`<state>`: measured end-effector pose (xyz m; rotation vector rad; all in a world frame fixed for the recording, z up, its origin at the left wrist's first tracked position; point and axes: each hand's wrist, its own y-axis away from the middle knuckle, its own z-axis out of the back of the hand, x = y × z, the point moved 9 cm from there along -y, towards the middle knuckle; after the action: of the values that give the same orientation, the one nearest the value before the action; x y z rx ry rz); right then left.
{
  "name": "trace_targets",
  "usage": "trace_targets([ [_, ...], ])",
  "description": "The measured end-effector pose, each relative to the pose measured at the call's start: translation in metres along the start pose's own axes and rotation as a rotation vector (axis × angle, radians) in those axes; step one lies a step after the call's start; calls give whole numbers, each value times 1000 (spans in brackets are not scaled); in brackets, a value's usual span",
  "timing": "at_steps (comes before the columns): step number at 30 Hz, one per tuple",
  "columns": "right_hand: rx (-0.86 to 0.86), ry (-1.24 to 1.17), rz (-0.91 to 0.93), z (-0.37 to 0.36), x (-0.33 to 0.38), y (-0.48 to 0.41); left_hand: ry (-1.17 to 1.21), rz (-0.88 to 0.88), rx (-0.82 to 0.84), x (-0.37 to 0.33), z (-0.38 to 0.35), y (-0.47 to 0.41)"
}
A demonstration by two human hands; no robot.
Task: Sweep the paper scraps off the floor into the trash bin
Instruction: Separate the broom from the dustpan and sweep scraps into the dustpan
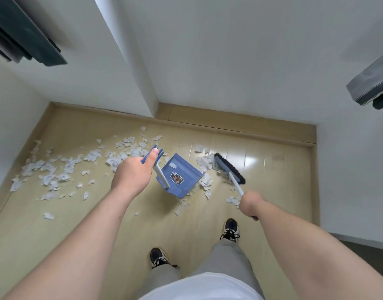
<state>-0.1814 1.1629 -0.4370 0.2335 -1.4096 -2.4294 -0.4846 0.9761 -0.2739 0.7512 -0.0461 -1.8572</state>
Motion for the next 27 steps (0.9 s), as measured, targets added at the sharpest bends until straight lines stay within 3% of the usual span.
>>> trace_targets([
  [5,6,209,3,-67,41,36,-95,-85,53,51,19,0],
  [12,-42,-9,-36,-120,63,77,-90,-83,86,94,44,4],
  [21,-219,-114,-165,-100,10,108,-163,-137,133,68,23,22],
  [27,-229,-217,-278,-84,-46,94,-177,-147,139,54,8,36],
])
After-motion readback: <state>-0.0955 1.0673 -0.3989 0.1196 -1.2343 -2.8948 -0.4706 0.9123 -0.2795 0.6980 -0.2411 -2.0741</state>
